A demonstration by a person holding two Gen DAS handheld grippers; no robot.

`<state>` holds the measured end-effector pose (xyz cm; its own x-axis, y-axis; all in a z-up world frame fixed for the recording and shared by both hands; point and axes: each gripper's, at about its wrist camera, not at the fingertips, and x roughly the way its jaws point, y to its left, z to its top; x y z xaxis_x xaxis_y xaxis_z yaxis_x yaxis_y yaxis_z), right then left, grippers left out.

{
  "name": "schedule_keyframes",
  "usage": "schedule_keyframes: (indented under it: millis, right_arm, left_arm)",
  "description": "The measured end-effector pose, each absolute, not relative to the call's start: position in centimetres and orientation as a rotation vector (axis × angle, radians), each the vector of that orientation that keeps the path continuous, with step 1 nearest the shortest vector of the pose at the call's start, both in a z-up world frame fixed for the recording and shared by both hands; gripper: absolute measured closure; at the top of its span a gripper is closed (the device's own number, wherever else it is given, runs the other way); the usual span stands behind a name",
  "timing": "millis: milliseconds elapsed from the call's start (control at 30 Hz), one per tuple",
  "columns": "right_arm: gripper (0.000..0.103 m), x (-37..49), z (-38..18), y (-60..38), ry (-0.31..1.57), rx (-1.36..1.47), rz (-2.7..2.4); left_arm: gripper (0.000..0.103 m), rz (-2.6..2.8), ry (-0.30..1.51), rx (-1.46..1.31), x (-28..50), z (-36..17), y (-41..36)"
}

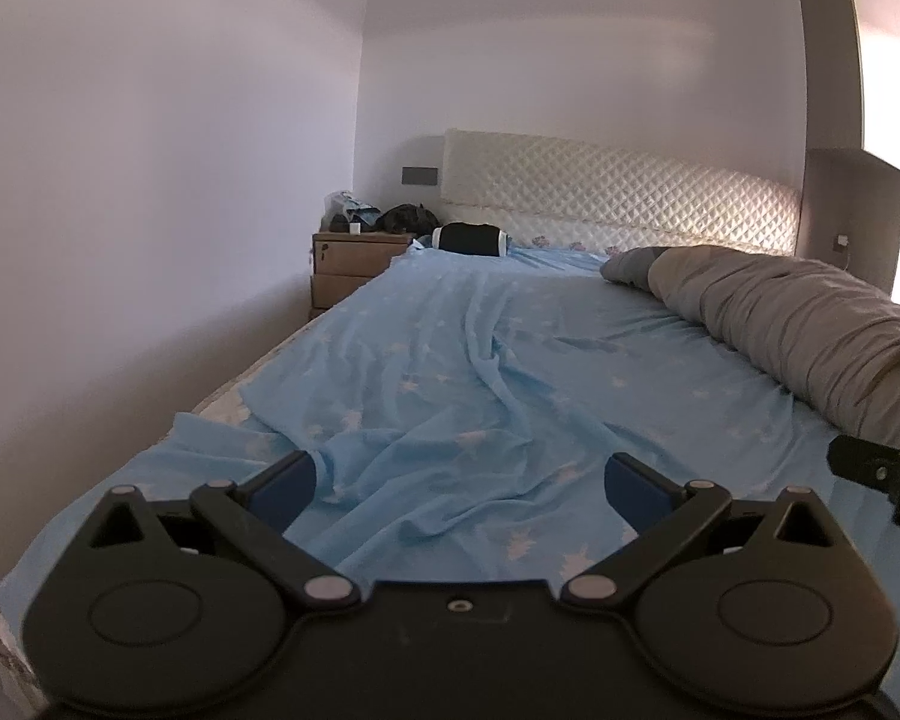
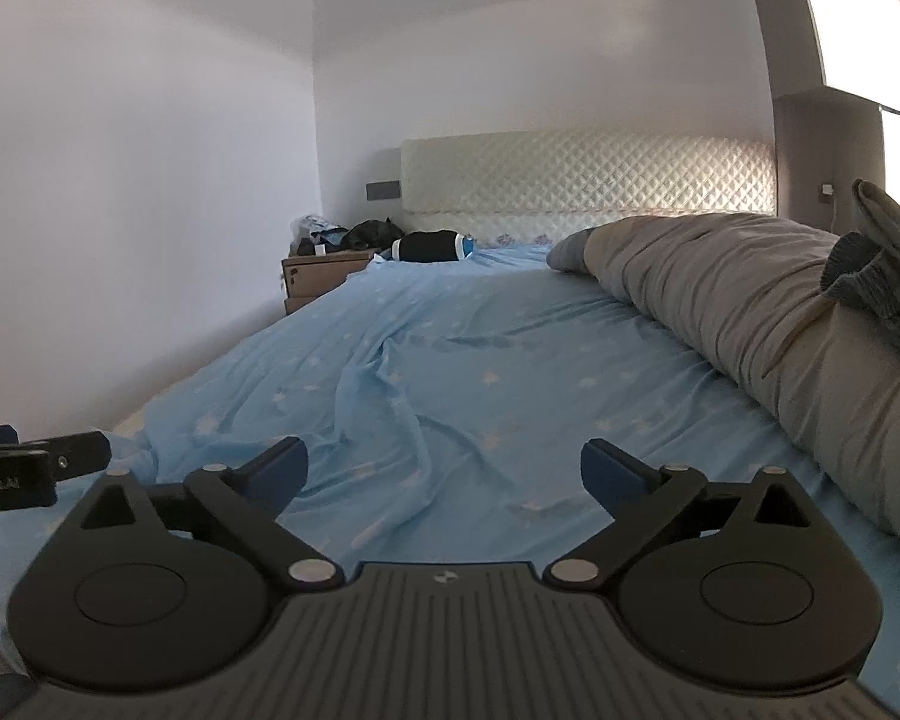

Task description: Fold clothes

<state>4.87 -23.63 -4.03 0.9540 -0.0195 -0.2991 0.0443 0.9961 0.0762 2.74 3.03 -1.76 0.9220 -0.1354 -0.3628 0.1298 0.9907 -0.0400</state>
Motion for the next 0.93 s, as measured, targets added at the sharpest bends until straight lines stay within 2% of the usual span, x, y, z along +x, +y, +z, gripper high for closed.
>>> schedule_keyframes:
  millis: [200,933]
  right_arm:
    - [0.0,5.09,-3.97,-23.52,0.323,0.089,-0.032]
    - [0.0,5.19,-4.43,-23.77,0.336,0.097,-0.06]
  left_arm:
    - [0.0,-0.125,0.386,-0.01,2.75,-1.51,3.06]
    - [0.0,-0.124,0.403,-0.002,2.6,-1.43,2.7]
